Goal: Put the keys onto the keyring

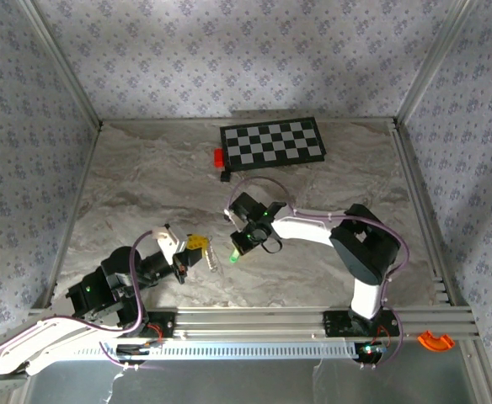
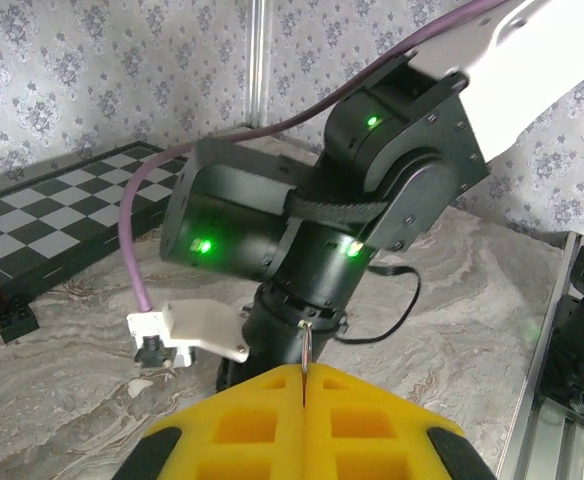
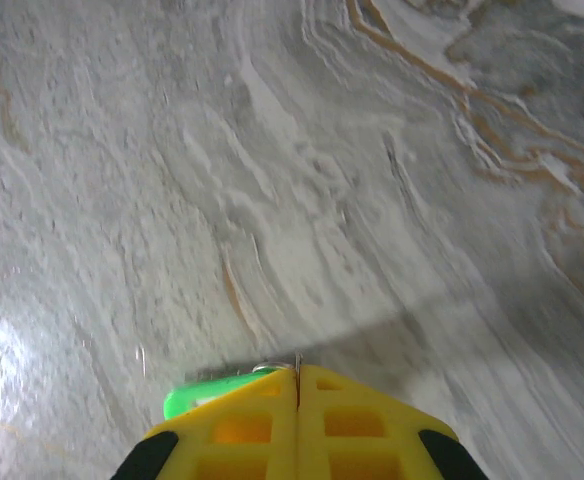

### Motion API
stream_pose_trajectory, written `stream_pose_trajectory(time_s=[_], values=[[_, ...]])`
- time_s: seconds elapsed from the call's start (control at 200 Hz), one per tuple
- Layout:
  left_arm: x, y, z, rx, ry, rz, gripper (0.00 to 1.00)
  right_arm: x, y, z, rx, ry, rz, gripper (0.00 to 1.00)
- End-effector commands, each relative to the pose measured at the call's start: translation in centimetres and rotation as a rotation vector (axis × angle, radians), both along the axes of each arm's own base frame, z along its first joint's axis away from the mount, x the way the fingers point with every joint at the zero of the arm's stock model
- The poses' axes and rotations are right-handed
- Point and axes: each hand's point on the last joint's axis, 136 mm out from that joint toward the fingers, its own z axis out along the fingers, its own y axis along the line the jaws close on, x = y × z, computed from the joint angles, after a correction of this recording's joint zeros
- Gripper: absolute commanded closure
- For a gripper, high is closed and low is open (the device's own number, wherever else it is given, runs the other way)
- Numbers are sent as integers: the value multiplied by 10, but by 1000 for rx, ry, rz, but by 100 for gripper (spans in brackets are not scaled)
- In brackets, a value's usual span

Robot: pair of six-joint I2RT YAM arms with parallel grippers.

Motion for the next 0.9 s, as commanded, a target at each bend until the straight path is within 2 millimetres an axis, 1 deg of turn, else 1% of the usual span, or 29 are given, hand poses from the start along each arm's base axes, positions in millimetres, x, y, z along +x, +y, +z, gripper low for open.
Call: stream_pose_trajectory(time_s=[0.0,0.14,0.175,0.305,0.6,0.74,0.805,0.895], values=[[3,4,8,-31,-9,28,100,-11,-27,6,-88,-17,11,100],[2,4,6,-28,-5,22,100,-26,-58,-1,-209,10,26,100],[3,3,6,-28,-5,21,100,-33,-68,-4,-251,29,33,100],[3,3,3,-28,-3,20,100,-46,-85,-5,-313,68,47,100],[4,1,0,-19,-10,19,100,-69,-104,-17,-408,199,83,100],[4,-1,-3,-9,-8,15,100,-69,-107,-20,-426,221,87,100],[4,-2,-3,-9,-6,14,100,-66,-105,-20,-425,205,89,99],[4,-2,-4,-8,-5,13,100,-64,-105,-19,-424,195,80,95]])
